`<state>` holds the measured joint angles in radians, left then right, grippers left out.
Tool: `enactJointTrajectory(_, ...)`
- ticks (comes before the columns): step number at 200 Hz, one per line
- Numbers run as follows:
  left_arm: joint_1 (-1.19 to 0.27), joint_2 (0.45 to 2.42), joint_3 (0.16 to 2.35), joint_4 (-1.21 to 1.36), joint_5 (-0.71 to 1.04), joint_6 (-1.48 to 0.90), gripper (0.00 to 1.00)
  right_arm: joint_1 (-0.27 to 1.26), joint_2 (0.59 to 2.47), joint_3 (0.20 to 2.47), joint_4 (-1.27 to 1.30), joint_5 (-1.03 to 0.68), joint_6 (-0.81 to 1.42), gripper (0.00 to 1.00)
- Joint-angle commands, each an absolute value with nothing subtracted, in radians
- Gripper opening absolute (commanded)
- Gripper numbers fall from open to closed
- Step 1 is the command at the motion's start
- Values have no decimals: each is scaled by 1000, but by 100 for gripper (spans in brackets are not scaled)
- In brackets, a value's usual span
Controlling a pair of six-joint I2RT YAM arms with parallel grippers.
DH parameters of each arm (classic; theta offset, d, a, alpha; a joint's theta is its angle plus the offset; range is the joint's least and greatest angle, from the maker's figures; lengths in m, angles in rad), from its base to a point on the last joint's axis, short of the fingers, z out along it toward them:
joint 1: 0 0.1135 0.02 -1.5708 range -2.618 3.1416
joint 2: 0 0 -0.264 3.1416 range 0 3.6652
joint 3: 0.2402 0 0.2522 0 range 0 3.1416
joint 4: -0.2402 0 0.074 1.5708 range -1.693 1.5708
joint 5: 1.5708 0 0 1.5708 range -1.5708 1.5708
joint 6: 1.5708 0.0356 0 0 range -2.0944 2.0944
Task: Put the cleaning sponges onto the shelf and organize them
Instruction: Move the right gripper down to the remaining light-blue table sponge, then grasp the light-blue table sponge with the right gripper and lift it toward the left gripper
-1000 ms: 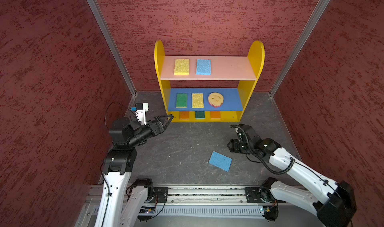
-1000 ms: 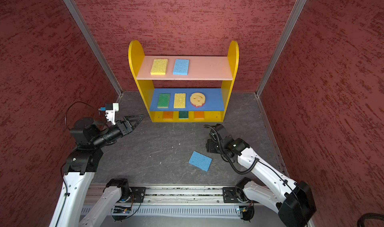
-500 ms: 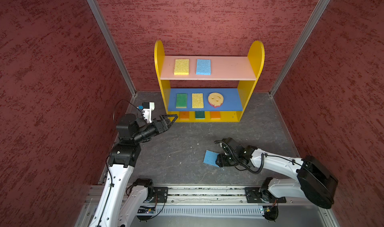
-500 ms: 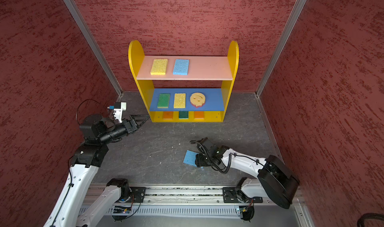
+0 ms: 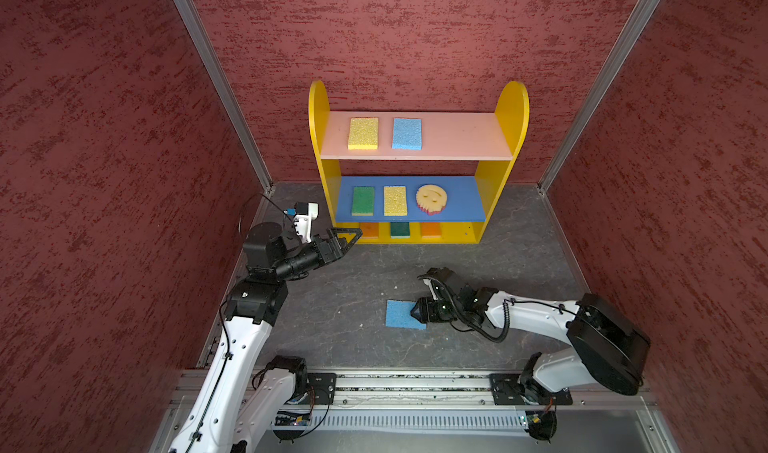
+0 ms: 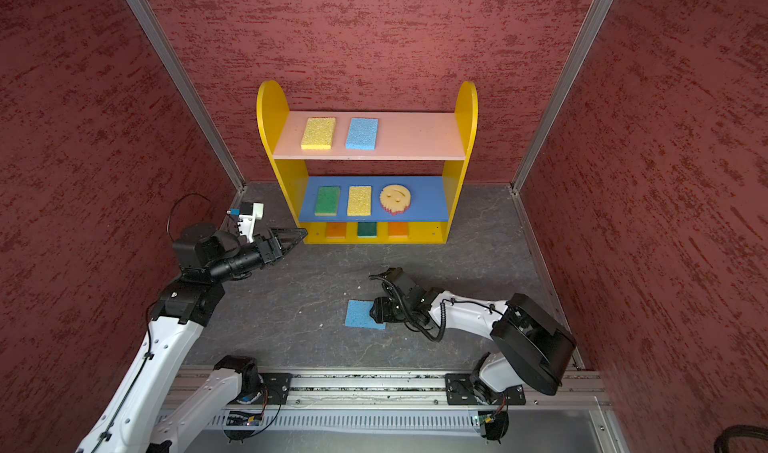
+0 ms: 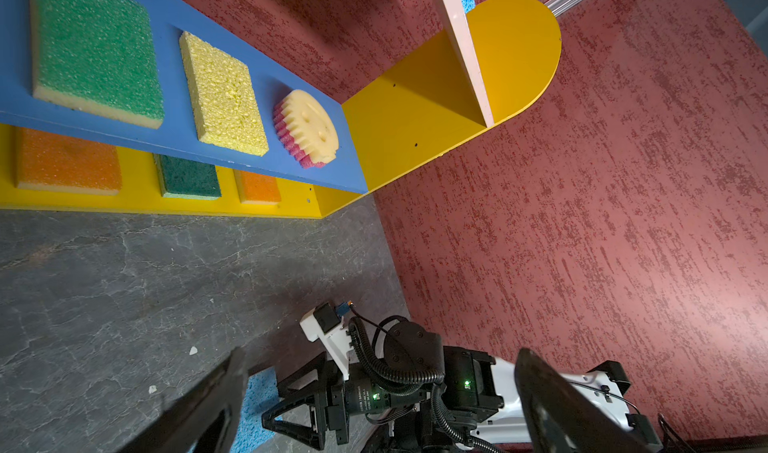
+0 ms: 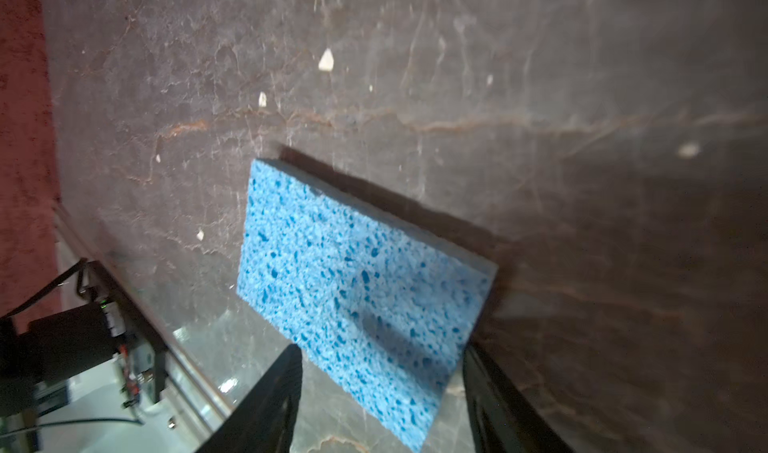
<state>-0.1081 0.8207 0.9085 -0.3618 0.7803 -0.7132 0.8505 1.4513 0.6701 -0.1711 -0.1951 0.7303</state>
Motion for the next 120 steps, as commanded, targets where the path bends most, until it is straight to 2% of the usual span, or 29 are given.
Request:
enactJointTrajectory(1,-114,827,904,-349,780,-678,100,856,1448,755,-249,-33,660,59)
enactJointTrajectory(33,-114,826,900,-356,789,-662,100,856,1532,831,-249,-8,572,63)
enactJointTrajectory(61,-112,830,888,-363,801,-666,100,856,1601,849,-217,-60,504,66)
enactJointTrajectory(120,-107,839,906,-391,802,-640,100,857,1628,815,-202,-125,471,53)
